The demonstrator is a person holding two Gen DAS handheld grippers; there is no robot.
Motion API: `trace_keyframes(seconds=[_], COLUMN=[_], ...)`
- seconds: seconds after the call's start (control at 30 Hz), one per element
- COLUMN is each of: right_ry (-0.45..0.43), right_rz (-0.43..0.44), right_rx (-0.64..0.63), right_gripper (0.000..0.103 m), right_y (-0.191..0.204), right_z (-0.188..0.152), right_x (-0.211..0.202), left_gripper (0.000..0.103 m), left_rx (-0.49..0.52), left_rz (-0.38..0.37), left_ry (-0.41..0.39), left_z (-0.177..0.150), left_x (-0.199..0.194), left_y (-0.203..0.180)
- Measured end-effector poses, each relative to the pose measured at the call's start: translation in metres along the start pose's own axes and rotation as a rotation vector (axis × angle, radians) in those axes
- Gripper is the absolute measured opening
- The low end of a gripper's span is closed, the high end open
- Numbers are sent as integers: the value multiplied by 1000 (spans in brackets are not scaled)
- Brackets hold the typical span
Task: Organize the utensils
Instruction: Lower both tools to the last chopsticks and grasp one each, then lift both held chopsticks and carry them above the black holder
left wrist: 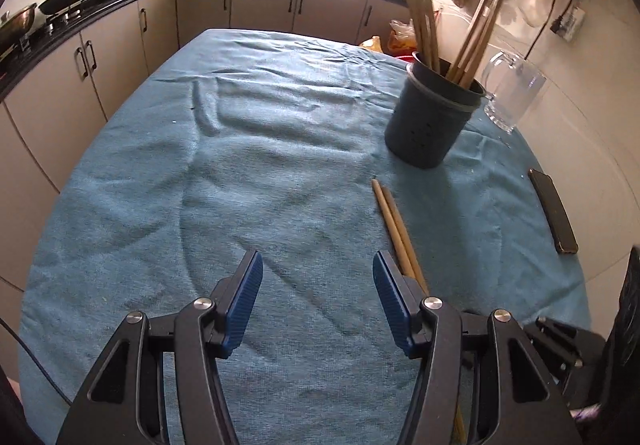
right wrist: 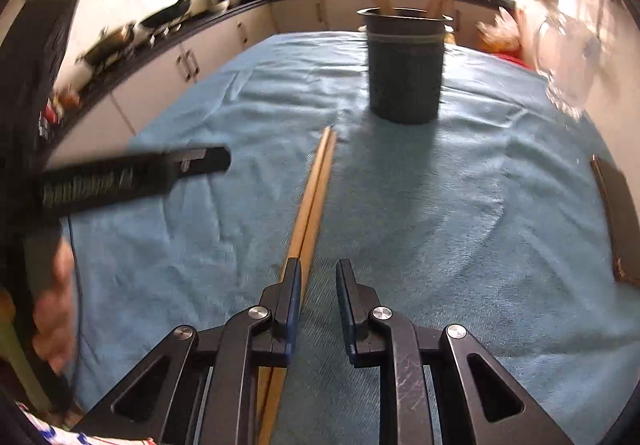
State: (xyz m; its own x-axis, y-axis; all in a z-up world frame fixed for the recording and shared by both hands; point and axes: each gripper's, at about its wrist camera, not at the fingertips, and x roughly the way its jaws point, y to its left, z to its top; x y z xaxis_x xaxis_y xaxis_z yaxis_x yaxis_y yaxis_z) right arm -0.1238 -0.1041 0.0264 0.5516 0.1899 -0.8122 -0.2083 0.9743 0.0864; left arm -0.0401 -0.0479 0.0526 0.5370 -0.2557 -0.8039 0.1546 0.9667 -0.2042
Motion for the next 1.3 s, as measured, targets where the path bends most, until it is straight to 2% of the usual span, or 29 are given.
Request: trace_keyframes(seconds=[0.23, 0.3, 0.37, 0.5, 0.7, 0.73, 0.77, 0.83, 0.87, 0.93, 1.03, 1.07, 1.13, 1.3], right_ry=[12, 19, 28, 57, 71, 71, 71, 68, 68, 68, 70, 71, 78, 98], right_rz=[-49, -66, -69, -131, -187, -189, -188, -172, -168, -161, -168, -169, -173, -168], right_rx=[-22, -14, 42, 162, 208, 203, 200, 211, 211, 196, 172, 166, 142, 111], right_gripper=[19, 11, 8, 7, 8, 8, 8, 10, 12, 13, 26, 28, 28, 28], right_y=[26, 26, 13, -22, -51, -54, -56, -63, -65, -67, -64, -64, -62, -62], right_z=[5, 7, 7, -1, -24, -26, -30, -35, -37, -36, -31, -29, -21, -1], right_x=[14, 16, 13, 1, -24, -25, -29, -34, -36, -36, -31, -29, -23, -8], left_gripper=[56, 56, 56, 56, 57, 54, 47, 11, 9, 8, 8, 8, 8, 10], left_rx=[-32, -43, -45, 5, 144, 160, 171, 189, 191, 167, 117, 98, 74, 82], left_rz=[24, 24, 19, -7, 18, 27, 35, 83, 84, 39, -1, -27, -49, -34], left_ry=[-27, -18, 1, 15, 89, 100, 109, 112, 118, 145, 164, 159, 147, 175], left_z=[2, 2, 2, -1, -6, -7, -8, -9, -9, -10, -11, -11, -7, 11], left_x=[-8, -6, -2, 4, 34, 39, 42, 43, 41, 38, 30, 26, 21, 36], left_y=[17, 21, 19, -1, -40, -44, -47, -48, -47, -41, -30, -26, -21, -23])
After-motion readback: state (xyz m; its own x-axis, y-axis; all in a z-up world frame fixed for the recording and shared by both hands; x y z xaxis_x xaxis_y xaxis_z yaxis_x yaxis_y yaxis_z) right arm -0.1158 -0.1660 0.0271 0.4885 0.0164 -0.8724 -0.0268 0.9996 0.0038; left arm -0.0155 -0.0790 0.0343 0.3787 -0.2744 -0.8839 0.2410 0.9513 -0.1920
